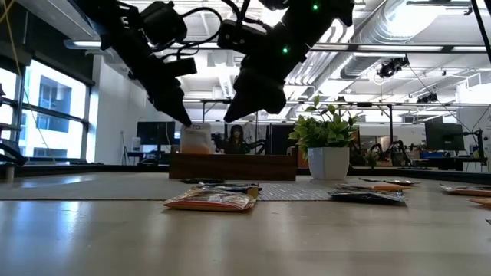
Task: Pick & Place Tea
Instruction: Put the white tea bag in the left section of the brown wooden organizer
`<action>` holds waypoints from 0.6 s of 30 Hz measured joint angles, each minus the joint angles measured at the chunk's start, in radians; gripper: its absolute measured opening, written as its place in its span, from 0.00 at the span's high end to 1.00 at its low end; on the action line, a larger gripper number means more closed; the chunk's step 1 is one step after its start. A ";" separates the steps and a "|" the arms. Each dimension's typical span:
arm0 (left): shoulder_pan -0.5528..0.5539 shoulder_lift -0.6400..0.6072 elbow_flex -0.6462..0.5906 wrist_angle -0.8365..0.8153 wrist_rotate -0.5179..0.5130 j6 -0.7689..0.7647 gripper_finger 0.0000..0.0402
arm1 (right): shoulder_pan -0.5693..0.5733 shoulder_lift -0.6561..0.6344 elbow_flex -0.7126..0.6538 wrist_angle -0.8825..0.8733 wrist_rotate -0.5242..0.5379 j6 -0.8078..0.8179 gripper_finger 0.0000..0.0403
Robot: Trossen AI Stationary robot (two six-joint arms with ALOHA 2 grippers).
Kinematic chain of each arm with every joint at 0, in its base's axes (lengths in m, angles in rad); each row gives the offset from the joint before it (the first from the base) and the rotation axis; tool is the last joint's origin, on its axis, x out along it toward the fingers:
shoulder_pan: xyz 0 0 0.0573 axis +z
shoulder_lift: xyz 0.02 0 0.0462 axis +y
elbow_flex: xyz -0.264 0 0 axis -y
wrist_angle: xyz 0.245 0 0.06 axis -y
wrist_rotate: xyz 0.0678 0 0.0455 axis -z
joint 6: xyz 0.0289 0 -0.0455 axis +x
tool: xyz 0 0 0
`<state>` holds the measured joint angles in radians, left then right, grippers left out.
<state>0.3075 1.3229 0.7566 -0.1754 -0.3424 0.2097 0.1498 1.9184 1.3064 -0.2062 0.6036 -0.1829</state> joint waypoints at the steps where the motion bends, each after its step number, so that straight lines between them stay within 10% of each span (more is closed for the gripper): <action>1: -0.001 0.015 0.001 0.008 0.009 0.011 1.00 | -0.002 0.000 0.000 0.000 -0.005 0.000 0.66; 18: 0.000 0.122 0.000 0.027 -0.039 0.028 0.80 | -0.006 0.000 0.000 -0.005 -0.009 0.000 0.66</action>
<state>0.3073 1.4446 0.7567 -0.1482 -0.3813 0.2380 0.1436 1.9182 1.3064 -0.2111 0.5945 -0.1829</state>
